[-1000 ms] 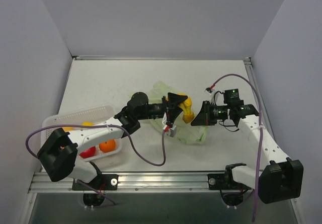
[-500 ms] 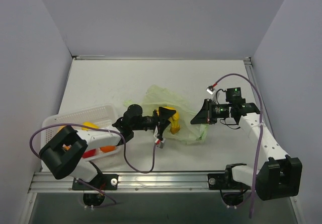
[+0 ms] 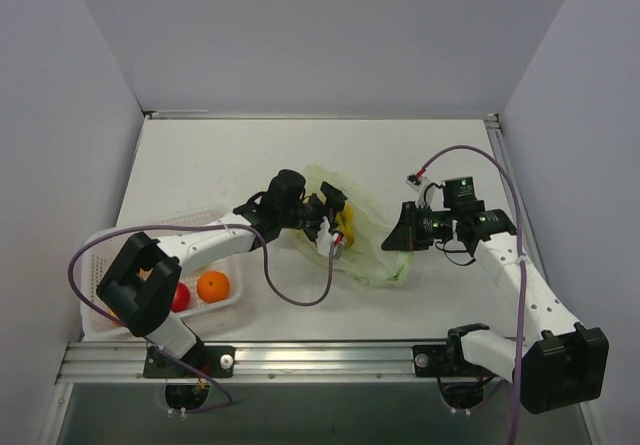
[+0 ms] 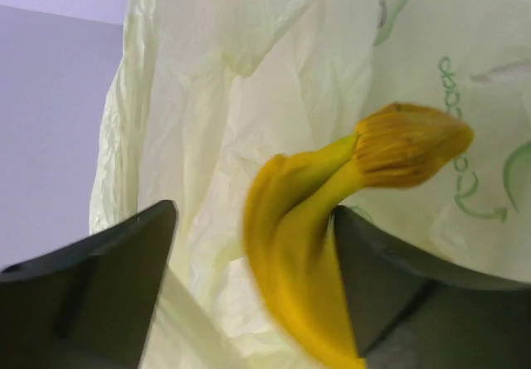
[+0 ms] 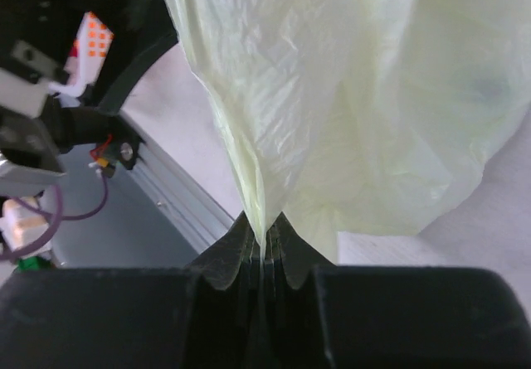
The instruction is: Place the fake fruits into the plastic bag and tie a complex knot
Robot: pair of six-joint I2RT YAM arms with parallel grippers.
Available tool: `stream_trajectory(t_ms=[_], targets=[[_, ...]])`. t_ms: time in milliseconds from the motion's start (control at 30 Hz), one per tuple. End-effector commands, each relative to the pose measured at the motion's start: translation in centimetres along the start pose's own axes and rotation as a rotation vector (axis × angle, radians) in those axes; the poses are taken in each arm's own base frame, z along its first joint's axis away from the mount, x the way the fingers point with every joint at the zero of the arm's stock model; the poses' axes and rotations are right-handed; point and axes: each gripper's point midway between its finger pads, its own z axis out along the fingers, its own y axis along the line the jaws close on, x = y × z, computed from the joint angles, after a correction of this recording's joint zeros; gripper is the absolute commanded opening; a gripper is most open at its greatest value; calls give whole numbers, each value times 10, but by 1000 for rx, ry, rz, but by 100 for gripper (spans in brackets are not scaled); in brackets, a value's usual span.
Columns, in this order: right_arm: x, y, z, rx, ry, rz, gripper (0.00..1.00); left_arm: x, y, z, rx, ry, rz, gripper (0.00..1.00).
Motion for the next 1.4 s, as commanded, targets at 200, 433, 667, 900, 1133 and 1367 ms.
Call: stream_trajectory(t_ms=[200, 433, 667, 900, 1133, 1367], targets=[[-17, -27, -6, 188, -52, -50, 0, -82, -17, -56, 243, -106, -339, 97], [-16, -44, -4, 273, -35, -78, 0, -118, -13, -139, 206, 12, -812, 97], [-15, -46, -5, 291, -31, -100, 0, -35, -37, -248, 32, 419, -1063, 98], [-16, -45, -5, 295, -18, -113, 0, 42, -131, -334, 108, 790, -1175, 97], [-9, -46, -1, 283, 27, -117, 0, 102, -177, -349, 294, 931, -1106, 97], [-6, -48, -2, 292, 45, -118, 0, 155, -199, -337, 332, 972, -1022, 97]])
